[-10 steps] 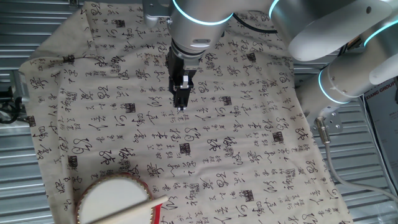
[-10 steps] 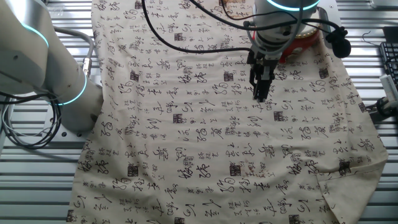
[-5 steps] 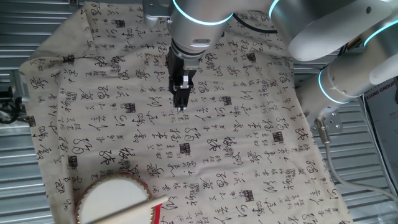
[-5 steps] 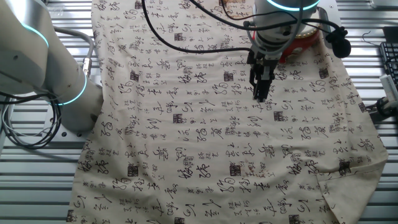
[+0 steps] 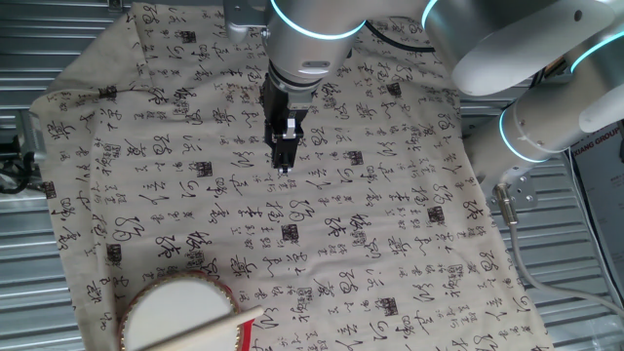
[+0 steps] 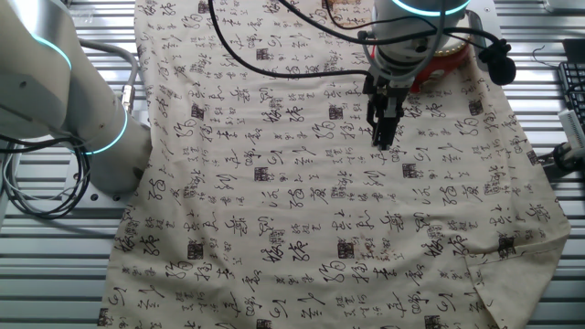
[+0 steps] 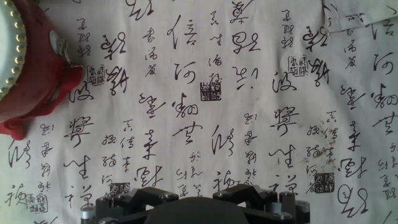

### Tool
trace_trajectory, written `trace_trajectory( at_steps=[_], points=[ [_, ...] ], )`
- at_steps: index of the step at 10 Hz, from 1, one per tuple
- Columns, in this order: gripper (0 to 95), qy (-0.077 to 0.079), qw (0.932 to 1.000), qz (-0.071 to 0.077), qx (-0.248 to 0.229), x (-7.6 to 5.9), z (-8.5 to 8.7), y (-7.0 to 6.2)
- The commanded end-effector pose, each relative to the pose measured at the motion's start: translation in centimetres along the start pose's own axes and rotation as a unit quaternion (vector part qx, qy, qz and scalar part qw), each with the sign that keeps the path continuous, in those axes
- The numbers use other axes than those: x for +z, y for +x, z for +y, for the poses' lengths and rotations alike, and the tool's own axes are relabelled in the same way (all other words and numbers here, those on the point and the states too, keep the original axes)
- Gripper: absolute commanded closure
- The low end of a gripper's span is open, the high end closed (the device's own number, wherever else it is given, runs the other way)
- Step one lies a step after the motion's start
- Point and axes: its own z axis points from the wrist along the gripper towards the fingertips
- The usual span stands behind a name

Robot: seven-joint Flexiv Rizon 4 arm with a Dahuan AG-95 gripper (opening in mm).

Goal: Play the drum

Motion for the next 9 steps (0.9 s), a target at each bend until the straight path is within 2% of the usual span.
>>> trace_trajectory(
  at_steps=[1, 2, 9],
  points=[
    [95.0, 0.021, 0.9898, -0.029, -0.138, 0.0, 0.0, 0.01],
    [95.0, 0.013, 0.9903, -0.03, -0.135, -0.03, 0.01, 0.01],
    [95.0, 0.014, 0.9904, -0.028, -0.134, -0.06, 0.02, 0.03]
  ],
)
